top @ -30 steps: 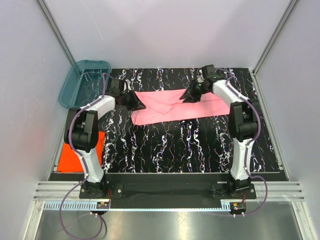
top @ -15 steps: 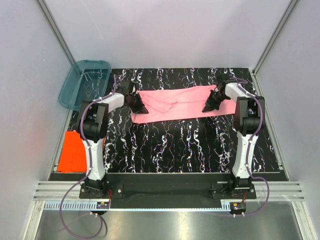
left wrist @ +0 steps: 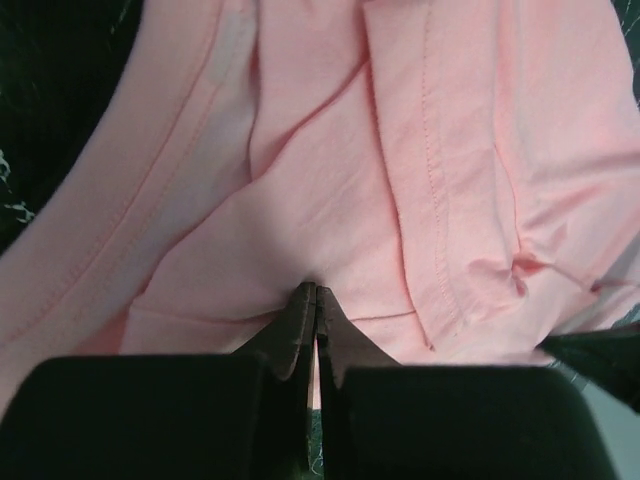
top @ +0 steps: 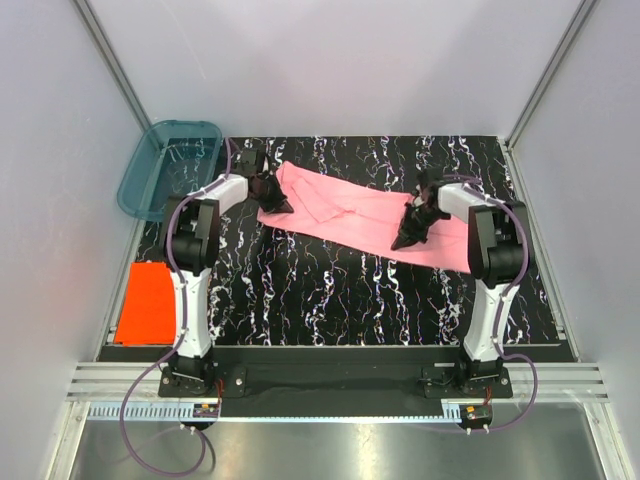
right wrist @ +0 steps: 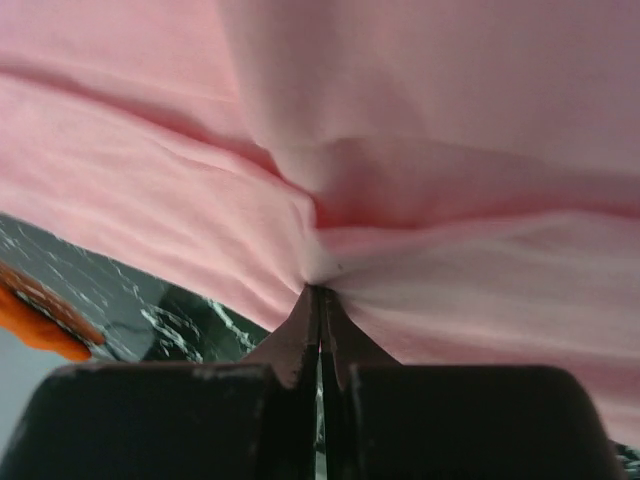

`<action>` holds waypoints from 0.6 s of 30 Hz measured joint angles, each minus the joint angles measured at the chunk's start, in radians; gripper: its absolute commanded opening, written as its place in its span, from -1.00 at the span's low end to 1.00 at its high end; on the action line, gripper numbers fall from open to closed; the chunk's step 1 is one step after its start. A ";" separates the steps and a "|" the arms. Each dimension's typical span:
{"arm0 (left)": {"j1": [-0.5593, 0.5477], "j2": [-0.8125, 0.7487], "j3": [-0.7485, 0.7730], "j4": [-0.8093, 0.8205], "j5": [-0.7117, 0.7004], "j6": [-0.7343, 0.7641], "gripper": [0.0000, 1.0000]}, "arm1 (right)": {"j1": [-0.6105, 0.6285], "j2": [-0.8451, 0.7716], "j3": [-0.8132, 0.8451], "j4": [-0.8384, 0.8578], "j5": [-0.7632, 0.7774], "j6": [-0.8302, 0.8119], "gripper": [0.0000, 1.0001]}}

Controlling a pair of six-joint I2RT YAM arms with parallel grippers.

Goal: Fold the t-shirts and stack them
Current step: Fold the tshirt

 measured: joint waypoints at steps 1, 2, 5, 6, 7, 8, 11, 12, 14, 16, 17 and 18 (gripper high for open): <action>0.001 0.008 0.015 -0.007 -0.002 0.005 -0.93 | 0.023 -0.015 -0.026 0.001 -0.007 0.006 -0.97; 0.002 0.018 0.032 -0.012 -0.003 0.013 -0.92 | 0.049 -0.028 -0.049 0.000 -0.016 0.015 -0.97; 0.003 0.049 0.083 -0.015 -0.005 0.028 -0.91 | 0.144 -0.055 -0.107 0.003 -0.052 0.047 -0.95; 0.003 0.060 0.102 -0.018 -0.005 0.032 -0.91 | 0.179 -0.063 -0.127 0.009 -0.068 0.064 -0.94; 0.003 0.076 0.127 -0.026 -0.004 0.037 -0.91 | 0.216 -0.071 -0.149 0.019 -0.088 0.082 -0.94; 0.004 0.095 0.158 -0.030 -0.002 0.038 -0.90 | 0.249 -0.077 -0.166 0.024 -0.106 0.103 -0.93; 0.004 0.159 0.254 -0.029 0.018 0.034 -0.89 | 0.329 -0.077 -0.188 0.039 -0.151 0.162 -0.93; 0.004 0.185 0.292 -0.034 0.027 0.027 -0.88 | 0.349 -0.077 -0.190 0.052 -0.158 0.188 -0.92; 0.005 0.236 0.365 -0.027 0.048 0.008 -0.88 | 0.378 -0.072 -0.192 0.092 -0.179 0.247 -0.92; 0.004 0.285 0.433 -0.016 0.072 -0.013 -0.88 | 0.406 -0.060 -0.192 0.149 -0.197 0.314 -0.92; 0.004 0.311 0.467 -0.003 0.087 -0.030 -0.87 | 0.420 -0.051 -0.192 0.179 -0.204 0.352 -0.92; 0.005 0.335 0.495 0.013 0.100 -0.045 -0.87 | 0.435 -0.042 -0.191 0.210 -0.212 0.393 -0.92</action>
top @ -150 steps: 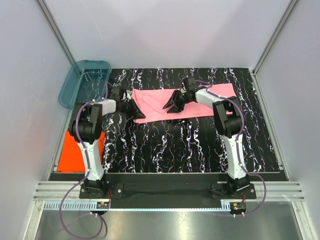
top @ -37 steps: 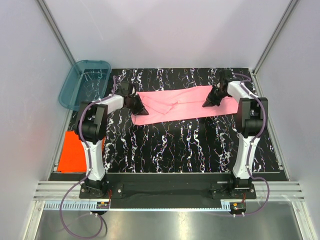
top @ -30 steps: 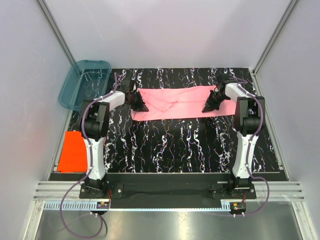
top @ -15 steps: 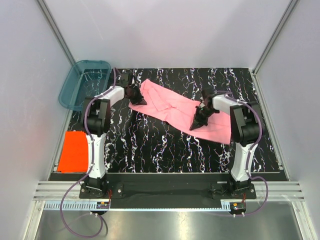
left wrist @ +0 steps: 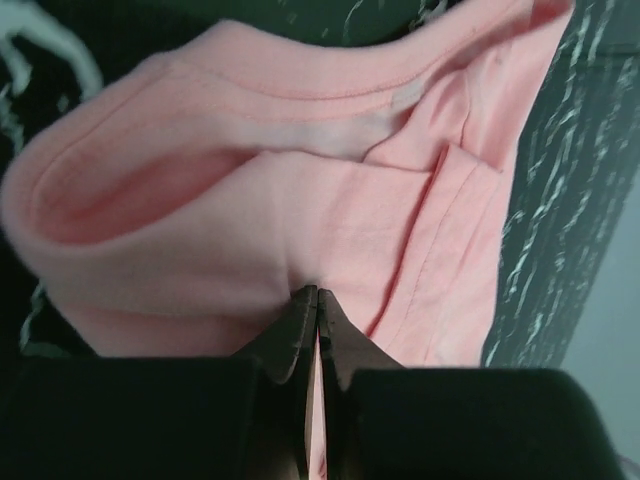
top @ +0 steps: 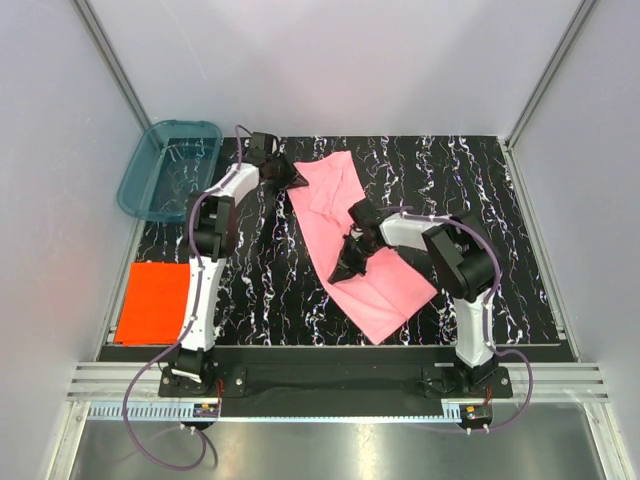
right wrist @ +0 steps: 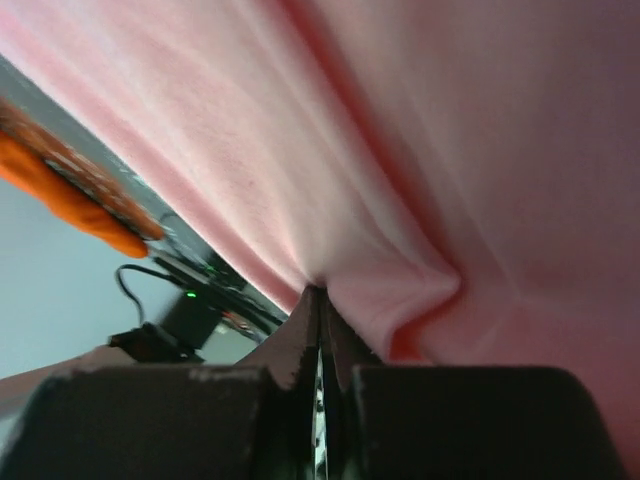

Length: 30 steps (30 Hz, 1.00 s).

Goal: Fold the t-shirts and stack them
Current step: Fold the tshirt

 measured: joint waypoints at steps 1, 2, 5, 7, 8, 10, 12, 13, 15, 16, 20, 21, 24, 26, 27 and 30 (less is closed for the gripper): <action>0.000 0.020 0.023 0.019 0.014 -0.018 -0.86 | 0.016 0.007 0.000 0.033 -0.006 0.039 -0.92; 0.001 0.034 0.034 0.039 0.027 -0.035 -0.86 | 0.031 0.014 0.000 0.071 -0.012 0.084 -0.92; 0.002 0.074 0.055 0.128 0.062 -0.099 -0.85 | 0.081 0.041 0.004 0.221 -0.023 0.229 -0.88; 0.005 0.098 0.071 0.180 0.076 -0.132 -0.84 | 0.101 0.067 0.031 0.293 -0.039 0.297 -0.84; 0.006 0.111 0.084 0.196 0.082 -0.148 -0.82 | 0.108 0.085 0.053 0.323 -0.053 0.326 -0.79; 0.010 0.126 0.103 0.219 0.086 -0.165 -0.78 | 0.113 0.112 0.093 0.363 -0.076 0.363 -0.71; 0.014 0.128 0.106 0.221 0.086 -0.172 -0.69 | 0.110 0.116 0.119 0.373 -0.096 0.369 -0.63; 0.016 0.127 0.106 0.222 0.087 -0.174 -0.64 | 0.107 0.116 0.134 0.365 -0.108 0.357 -0.61; 0.021 0.108 0.085 0.223 0.086 -0.170 -0.56 | 0.101 0.109 0.166 0.324 -0.127 0.305 -0.46; 0.023 0.085 0.057 0.217 0.086 -0.166 -0.54 | 0.098 0.099 0.175 0.293 -0.127 0.269 -0.39; 0.031 -0.072 -0.105 0.175 0.086 -0.131 -0.52 | 0.085 -0.014 0.164 0.117 -0.113 0.084 -0.25; 0.032 -0.132 -0.164 0.178 0.082 -0.119 -0.53 | 0.081 -0.060 0.140 0.090 -0.106 0.035 -0.26; 0.027 -0.323 -0.337 0.165 0.074 -0.089 -0.55 | 0.059 -0.212 0.031 0.006 -0.069 -0.085 -0.48; 0.014 -0.431 -0.430 0.162 0.067 -0.080 -0.56 | 0.036 -0.291 -0.049 -0.051 -0.028 -0.148 -0.69; 0.002 -0.477 -0.470 0.166 0.066 -0.074 -0.57 | 0.026 -0.317 -0.086 -0.071 -0.004 -0.175 -0.77; -0.049 -0.530 -0.525 0.168 0.061 -0.058 -0.57 | 0.005 -0.342 -0.156 -0.130 0.079 -0.240 -1.00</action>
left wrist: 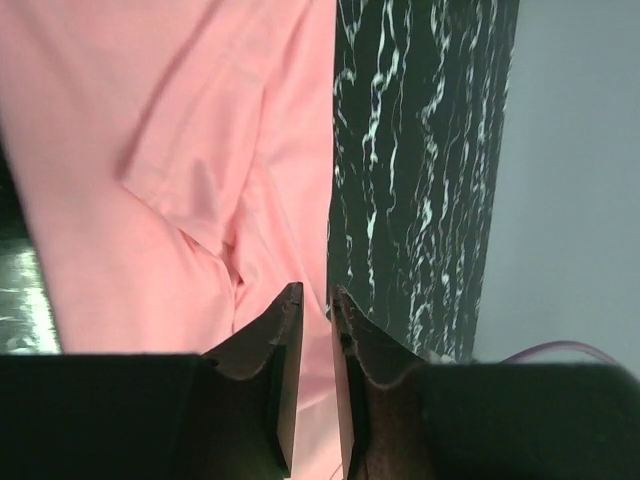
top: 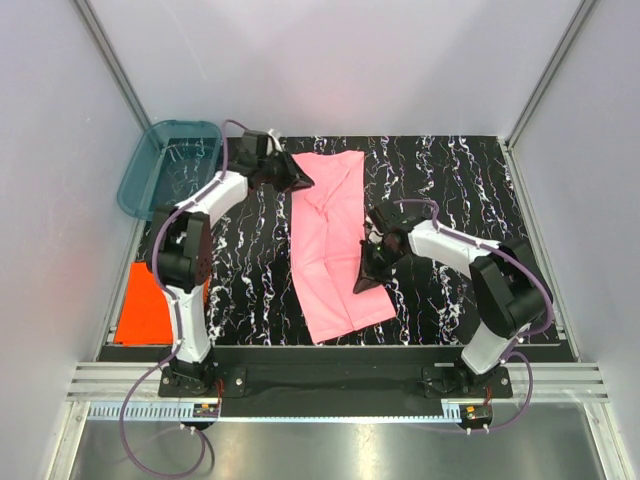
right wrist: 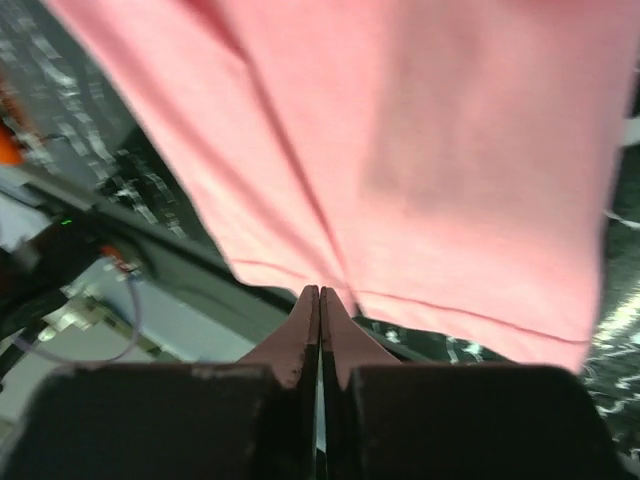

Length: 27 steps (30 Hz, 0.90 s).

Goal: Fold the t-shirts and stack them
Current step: Fold the tshirt

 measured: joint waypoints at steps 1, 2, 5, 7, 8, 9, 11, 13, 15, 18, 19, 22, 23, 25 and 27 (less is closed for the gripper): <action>-0.016 0.001 -0.004 0.001 -0.002 0.004 -0.57 | -0.001 0.000 -0.010 -0.010 0.018 -0.013 -1.00; -0.035 0.009 -0.007 -0.004 -0.006 0.008 -0.58 | -0.002 0.002 -0.016 -0.025 0.039 -0.031 -1.00; -0.084 0.066 0.011 -0.010 -0.014 0.014 -0.59 | -0.002 0.009 -0.013 -0.035 0.080 -0.071 -1.00; -0.105 0.130 0.053 -0.012 -0.021 0.011 -0.61 | -0.002 0.019 -0.007 -0.035 0.097 -0.088 -1.00; -0.110 0.161 0.071 -0.012 -0.027 0.008 -0.62 | -0.002 0.027 -0.003 -0.035 0.109 -0.096 -1.00; -0.111 0.190 0.087 -0.013 -0.036 0.002 -0.63 | -0.002 0.035 0.002 -0.035 0.116 -0.102 -1.00; -0.107 0.254 0.128 -0.015 -0.060 -0.016 -0.65 | -0.002 0.057 0.010 -0.033 0.126 -0.111 -1.00; -0.100 0.294 0.159 -0.016 -0.069 -0.031 -0.67 | -0.002 0.080 0.012 -0.027 0.131 -0.114 -1.00; -0.092 0.340 0.197 -0.012 -0.077 -0.055 -0.67 | -0.002 0.100 0.005 -0.019 0.132 -0.111 -1.00; -0.084 0.389 0.240 -0.009 -0.071 -0.091 -0.67 | 0.001 0.102 -0.035 0.011 0.131 -0.095 -1.00; -0.083 0.400 0.257 -0.006 -0.070 -0.100 -0.67 | 0.003 0.102 -0.048 0.020 0.130 -0.090 -1.00; -0.082 0.433 0.307 0.006 -0.074 -0.119 -0.67 | 0.016 0.089 -0.091 0.052 0.096 -0.049 -1.00; -0.082 0.450 0.326 0.010 -0.073 -0.129 -0.67 | 0.025 0.085 -0.100 0.064 0.085 -0.035 -1.00; -0.082 0.475 0.358 0.022 -0.067 -0.145 -0.66 | 0.044 0.086 -0.110 0.089 0.063 -0.001 -1.00; -0.082 0.507 0.404 0.028 -0.063 -0.158 -0.67 | 0.066 0.089 -0.114 0.117 0.053 0.039 -1.00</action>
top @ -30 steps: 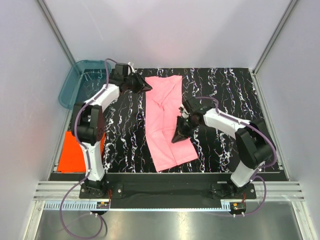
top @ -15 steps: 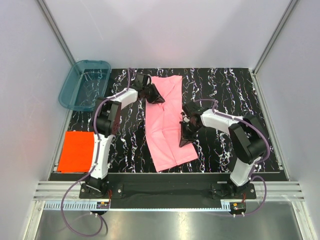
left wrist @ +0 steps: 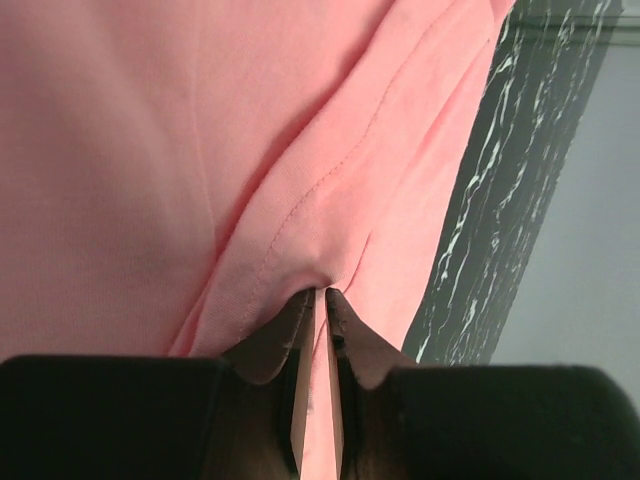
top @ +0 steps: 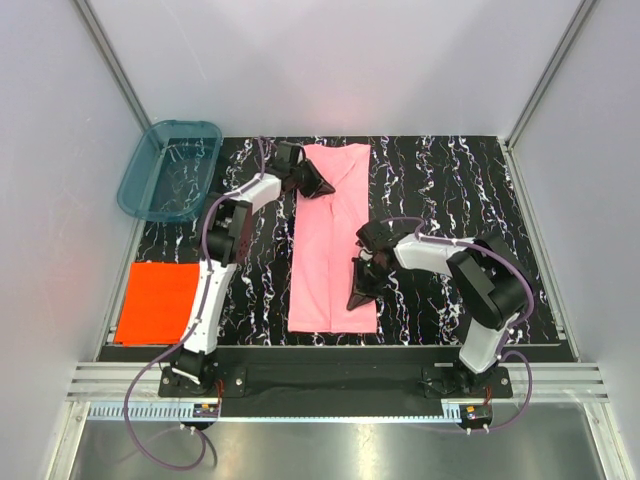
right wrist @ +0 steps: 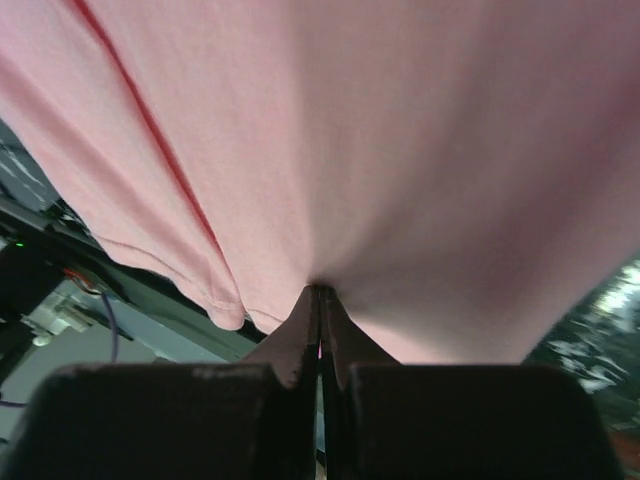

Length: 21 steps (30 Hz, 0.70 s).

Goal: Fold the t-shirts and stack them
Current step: Fold the tshirt

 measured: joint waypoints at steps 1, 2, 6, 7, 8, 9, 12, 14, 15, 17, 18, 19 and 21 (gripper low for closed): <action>0.000 0.017 0.023 0.003 0.005 -0.008 -0.67 | 0.011 0.004 -0.001 0.021 -0.010 0.027 -1.00; 0.000 0.034 0.047 0.009 0.009 -0.015 -0.67 | 0.021 0.009 -0.002 0.044 -0.020 0.056 -1.00; -0.001 0.067 0.092 0.029 0.019 -0.032 -0.63 | 0.038 0.017 -0.011 0.103 -0.040 0.145 -1.00; -0.001 0.067 0.091 0.030 0.020 -0.032 -0.60 | 0.038 0.017 -0.011 0.109 -0.040 0.154 -1.00; -0.001 0.063 0.087 0.033 0.021 -0.031 -0.58 | 0.038 0.016 -0.011 0.117 -0.040 0.163 -1.00; -0.001 0.055 0.074 0.037 0.021 -0.029 -0.51 | 0.038 0.015 -0.011 0.121 -0.040 0.169 -0.99; 0.000 -0.024 -0.032 0.030 0.019 -0.005 -0.41 | 0.038 -0.003 -0.011 0.118 -0.039 0.174 -0.89; 0.000 -0.111 -0.122 -0.002 0.015 0.024 -0.34 | 0.038 -0.036 -0.014 0.113 -0.039 0.169 -0.84; -0.001 -0.164 -0.169 -0.021 0.012 0.039 -0.29 | 0.038 -0.061 -0.019 0.111 -0.038 0.165 -0.81; -0.003 -0.288 -0.266 -0.055 0.005 0.073 -0.15 | 0.037 -0.129 -0.043 0.107 -0.033 0.158 -0.67; -0.005 -0.365 -0.315 -0.077 0.001 0.089 -0.13 | 0.035 -0.168 -0.060 0.103 -0.031 0.154 -0.62; -0.006 -0.445 -0.360 -0.092 -0.002 0.108 -0.12 | 0.031 -0.205 -0.076 0.099 -0.033 0.150 -0.54; -0.011 -0.613 -0.453 -0.103 -0.008 0.151 -0.10 | 0.019 -0.261 -0.103 0.090 -0.039 0.142 -0.39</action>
